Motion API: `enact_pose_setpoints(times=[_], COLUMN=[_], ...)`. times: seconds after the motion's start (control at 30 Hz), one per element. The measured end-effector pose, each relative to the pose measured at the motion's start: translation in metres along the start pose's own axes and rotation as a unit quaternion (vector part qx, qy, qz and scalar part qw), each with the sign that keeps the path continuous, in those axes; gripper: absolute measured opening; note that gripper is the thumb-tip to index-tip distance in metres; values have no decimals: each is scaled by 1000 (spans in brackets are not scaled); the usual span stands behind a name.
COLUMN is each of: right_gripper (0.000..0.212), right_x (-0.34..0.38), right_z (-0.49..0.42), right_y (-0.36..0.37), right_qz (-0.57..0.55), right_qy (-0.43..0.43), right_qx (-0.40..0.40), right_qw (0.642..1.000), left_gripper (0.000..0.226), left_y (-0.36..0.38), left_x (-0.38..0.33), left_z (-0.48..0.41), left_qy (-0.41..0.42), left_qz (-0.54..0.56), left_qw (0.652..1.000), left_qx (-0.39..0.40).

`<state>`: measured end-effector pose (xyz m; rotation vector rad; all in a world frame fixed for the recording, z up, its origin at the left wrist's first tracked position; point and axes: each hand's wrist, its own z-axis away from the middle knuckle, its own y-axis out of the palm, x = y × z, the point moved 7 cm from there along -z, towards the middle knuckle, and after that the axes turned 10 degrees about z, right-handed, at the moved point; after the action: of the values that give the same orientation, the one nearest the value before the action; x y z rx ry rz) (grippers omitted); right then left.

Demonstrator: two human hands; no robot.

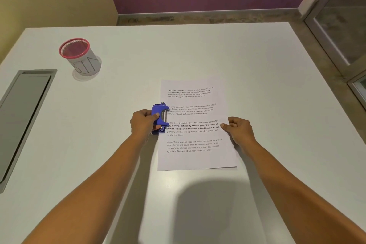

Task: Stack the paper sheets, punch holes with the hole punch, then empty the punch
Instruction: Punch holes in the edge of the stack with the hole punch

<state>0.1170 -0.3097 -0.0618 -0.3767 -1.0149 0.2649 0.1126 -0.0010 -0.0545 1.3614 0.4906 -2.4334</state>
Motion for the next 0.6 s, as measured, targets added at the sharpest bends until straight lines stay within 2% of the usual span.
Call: enact_pose_setpoints(times=[0.1,0.23,0.27,0.33,0.43,0.6], right_gripper=[25,28,30,30,26,25], right_x=[1,2,2,4,5,6], right_z=[1,2,2,3,3,5], right_y=[0,0,-1,-1,-1,-2], right_qz=[-12,-18,-20,-24,-23,-8], right_qy=[2,4,5,4,-1,-1], right_qx=[8,10,9,8,6,-2], right_qw=[1000,1000,1000,1000,1000,1000], left_gripper=[18,9,15,32,38,40], left_y=[1,-1,-3,-8,-6,11], left_x=[-2,-4,-5,-13,-30,-33], left_z=[-1,2,3,5,14,9], left_qy=[3,1,11,72,194,241], left_qz=[-1,-2,-16,-104,-212,-304], left_qw=[1000,1000,1000,991,957,922], left_qx=[2,3,-7,-40,-47,-5])
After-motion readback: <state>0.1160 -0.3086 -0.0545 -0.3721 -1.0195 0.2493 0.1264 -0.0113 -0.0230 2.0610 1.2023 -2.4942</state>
